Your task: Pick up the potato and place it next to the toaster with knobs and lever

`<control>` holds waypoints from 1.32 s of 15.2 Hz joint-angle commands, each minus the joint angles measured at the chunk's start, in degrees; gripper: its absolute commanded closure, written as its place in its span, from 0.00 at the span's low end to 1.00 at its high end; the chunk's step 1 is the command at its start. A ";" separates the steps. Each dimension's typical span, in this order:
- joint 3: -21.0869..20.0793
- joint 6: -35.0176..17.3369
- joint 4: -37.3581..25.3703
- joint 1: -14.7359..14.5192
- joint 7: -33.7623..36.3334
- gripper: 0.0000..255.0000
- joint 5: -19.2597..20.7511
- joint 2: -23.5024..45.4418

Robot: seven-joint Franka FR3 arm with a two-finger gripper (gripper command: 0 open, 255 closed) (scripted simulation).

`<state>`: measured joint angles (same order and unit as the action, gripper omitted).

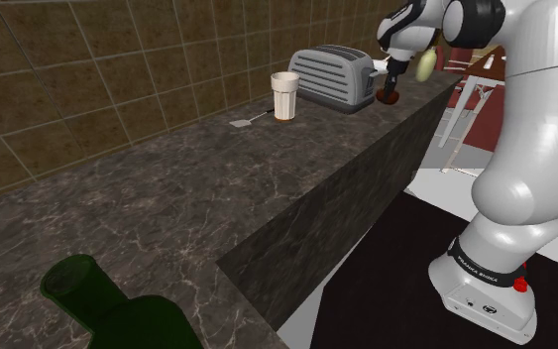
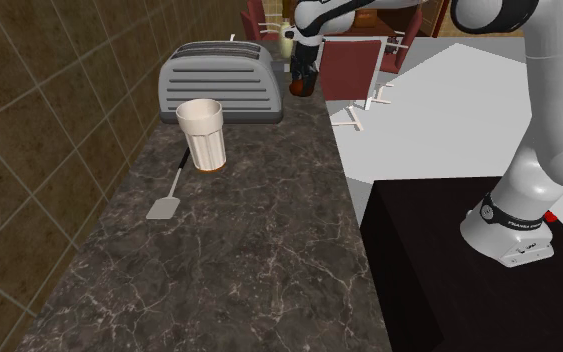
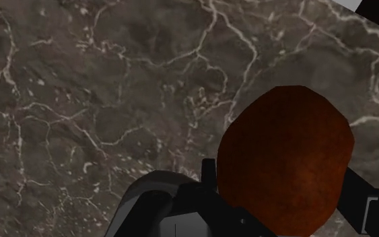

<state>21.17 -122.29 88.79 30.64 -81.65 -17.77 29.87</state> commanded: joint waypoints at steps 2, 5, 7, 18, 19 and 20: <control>-0.29 -1.87 1.03 0.07 -0.43 1.00 -0.51 0.87; -0.59 -3.55 1.85 0.20 -0.87 1.00 -1.03 1.80; -0.59 -3.55 1.85 0.20 -0.87 1.00 -1.03 1.80; -0.59 -3.55 1.85 0.20 -0.87 0.00 -1.03 1.80; -0.28 -2.27 1.60 0.07 -0.60 0.00 -0.55 0.71; 0.02 -0.95 1.26 -0.05 -0.33 0.00 -0.08 -0.32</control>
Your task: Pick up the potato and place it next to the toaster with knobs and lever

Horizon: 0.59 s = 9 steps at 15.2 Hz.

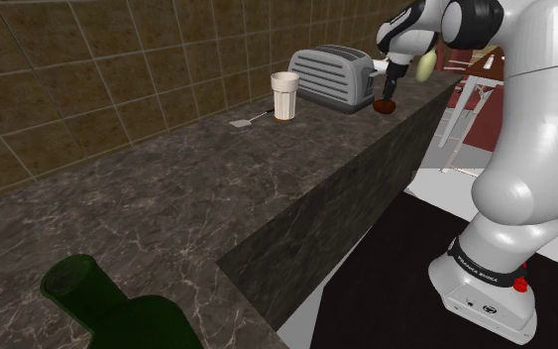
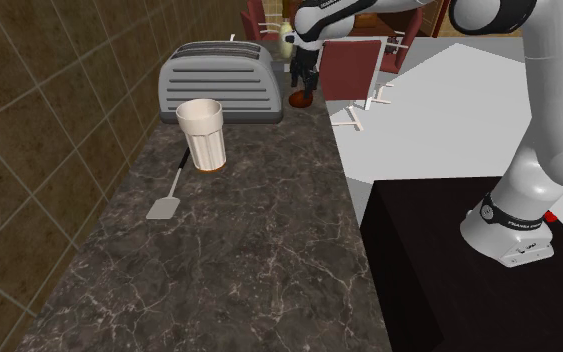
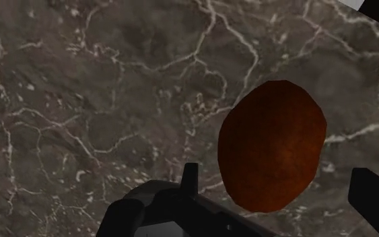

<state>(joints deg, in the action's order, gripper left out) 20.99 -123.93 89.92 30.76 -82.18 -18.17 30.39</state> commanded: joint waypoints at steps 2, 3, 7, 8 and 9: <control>0.69 3.14 -0.69 -0.33 0.68 0.00 1.13 -2.56; 0.68 3.14 -0.69 -0.33 0.68 0.00 1.14 -2.56; 0.68 3.14 -0.69 -0.33 0.68 0.00 1.14 -2.56; 0.68 3.14 -0.69 -0.33 0.68 0.00 1.14 -2.56; 0.68 3.14 -0.69 -0.33 0.68 0.00 1.14 -2.56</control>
<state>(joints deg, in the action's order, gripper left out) 21.67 -120.81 89.24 30.44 -81.50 -17.04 27.83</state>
